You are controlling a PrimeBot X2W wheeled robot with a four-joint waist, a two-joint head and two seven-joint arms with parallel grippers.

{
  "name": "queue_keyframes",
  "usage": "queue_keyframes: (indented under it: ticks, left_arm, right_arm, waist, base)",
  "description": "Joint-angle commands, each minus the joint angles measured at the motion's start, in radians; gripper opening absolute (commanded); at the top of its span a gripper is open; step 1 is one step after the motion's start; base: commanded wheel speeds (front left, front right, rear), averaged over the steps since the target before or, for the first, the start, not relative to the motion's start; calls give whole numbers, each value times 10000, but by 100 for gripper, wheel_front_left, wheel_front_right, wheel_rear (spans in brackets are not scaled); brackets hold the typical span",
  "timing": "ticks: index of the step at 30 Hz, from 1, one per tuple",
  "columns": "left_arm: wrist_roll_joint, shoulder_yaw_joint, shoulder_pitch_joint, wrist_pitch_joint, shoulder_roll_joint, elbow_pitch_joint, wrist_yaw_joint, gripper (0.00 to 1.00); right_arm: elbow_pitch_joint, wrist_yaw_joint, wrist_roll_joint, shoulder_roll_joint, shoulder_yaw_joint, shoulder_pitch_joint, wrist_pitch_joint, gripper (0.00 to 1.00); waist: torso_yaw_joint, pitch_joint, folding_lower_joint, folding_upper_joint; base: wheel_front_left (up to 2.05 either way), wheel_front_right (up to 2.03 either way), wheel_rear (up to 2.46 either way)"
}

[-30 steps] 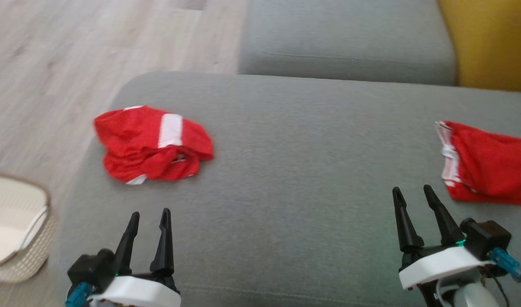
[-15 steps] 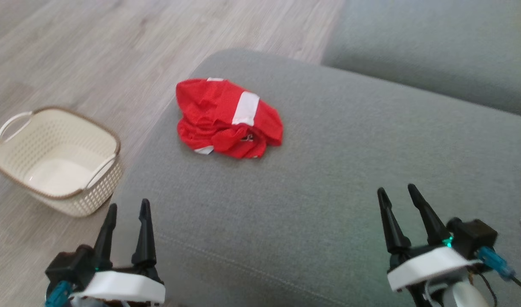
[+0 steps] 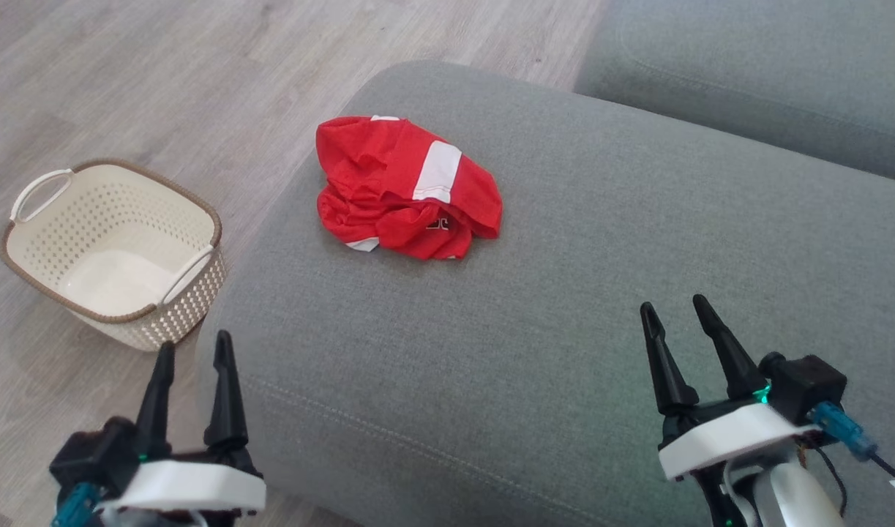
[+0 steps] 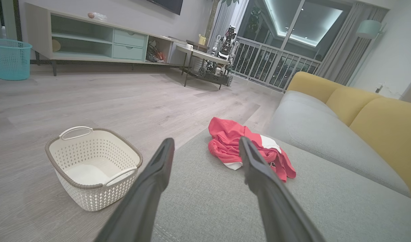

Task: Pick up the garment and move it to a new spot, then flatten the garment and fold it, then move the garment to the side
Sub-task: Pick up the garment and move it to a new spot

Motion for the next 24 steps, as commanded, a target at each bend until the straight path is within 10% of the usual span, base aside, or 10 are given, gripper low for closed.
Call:
queue_keyframes:
  ticks: [1,11,24]
  left_arm:
    - [-16,397,-600,-53,7,-363,-33,100]
    - [274,800,-2431,-41,561,775,-866,100]
    - [-778,547,-6159,2105,2727,3695,-1285,100]
  right_arm:
    - [-331,-4,-132,-70,175,-416,-93,100]
    - [-983,-4,-814,-70,-510,-159,14,100]
    - [-3306,-4,-1819,-70,-592,-790,1346,100]
  waist:
    - [-12,41,0,0]
    - [-92,755,0,0]
    - [-1685,2694,0,0]
  base:
    - [0,0,0]
    - [0,0,0]
    - [0,0,0]
